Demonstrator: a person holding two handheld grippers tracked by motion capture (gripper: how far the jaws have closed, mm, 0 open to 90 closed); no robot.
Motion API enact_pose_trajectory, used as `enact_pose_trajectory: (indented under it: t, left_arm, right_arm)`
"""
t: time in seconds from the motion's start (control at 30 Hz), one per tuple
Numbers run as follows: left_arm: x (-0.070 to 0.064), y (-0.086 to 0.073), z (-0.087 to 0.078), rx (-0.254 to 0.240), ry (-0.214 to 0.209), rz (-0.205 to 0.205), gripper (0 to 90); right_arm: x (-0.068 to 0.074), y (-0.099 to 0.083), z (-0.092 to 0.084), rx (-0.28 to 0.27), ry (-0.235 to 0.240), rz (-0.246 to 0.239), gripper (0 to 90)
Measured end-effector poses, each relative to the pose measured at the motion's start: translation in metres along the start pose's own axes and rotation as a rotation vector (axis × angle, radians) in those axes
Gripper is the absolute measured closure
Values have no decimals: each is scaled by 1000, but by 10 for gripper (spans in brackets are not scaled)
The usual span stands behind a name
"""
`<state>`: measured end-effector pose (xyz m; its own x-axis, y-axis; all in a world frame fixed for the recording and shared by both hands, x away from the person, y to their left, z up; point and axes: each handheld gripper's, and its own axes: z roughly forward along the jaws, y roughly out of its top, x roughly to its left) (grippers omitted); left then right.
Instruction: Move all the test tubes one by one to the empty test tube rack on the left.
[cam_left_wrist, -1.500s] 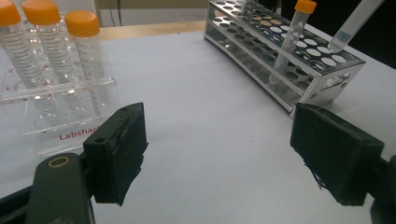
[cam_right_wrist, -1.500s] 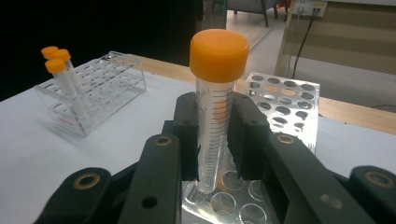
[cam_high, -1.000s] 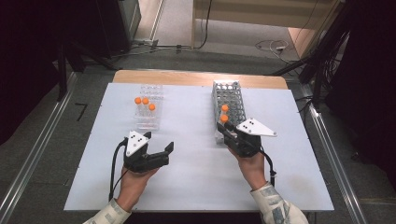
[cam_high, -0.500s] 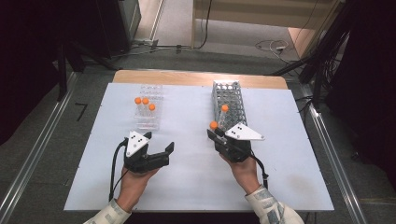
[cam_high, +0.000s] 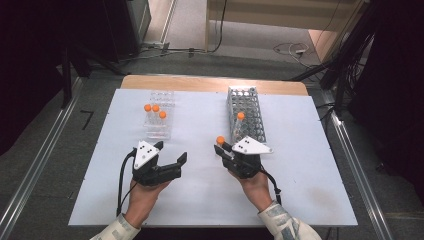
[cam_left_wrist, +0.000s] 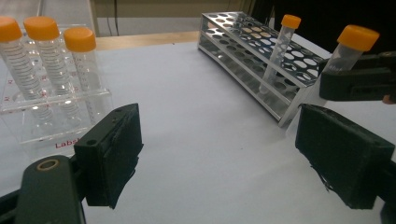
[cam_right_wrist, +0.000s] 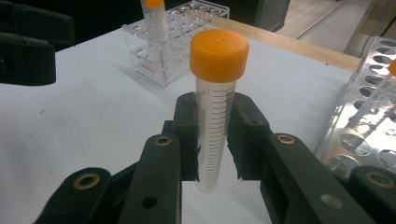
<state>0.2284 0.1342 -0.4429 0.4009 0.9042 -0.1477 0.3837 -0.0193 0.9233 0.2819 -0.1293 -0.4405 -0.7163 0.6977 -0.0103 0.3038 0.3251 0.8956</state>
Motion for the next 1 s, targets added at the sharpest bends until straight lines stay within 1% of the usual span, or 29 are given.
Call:
enact_pose_trajectory:
  t: [0.33,0.53,0.77,0.83,0.93,1.0]
  left_arm:
    - [-6,4,-5,-21,-35,1,166]
    - [-12,5,-5,-16,-64,9,176]
    - [-19,7,-5,-18,-102,27,228]
    - [-22,8,-5,-19,-112,33,253]
    - [-25,8,-4,-18,-139,48,303]
    - [-28,8,-2,-14,-145,58,328]
  right_arm:
    - [11,-5,9,22,28,-18,723]
    - [19,-7,15,35,51,-26,723]
    - [31,-6,19,35,83,-37,723]
    - [35,-6,20,37,91,-42,723]
    - [39,-6,23,38,104,-49,723]
    - [42,-6,24,43,110,-55,723]
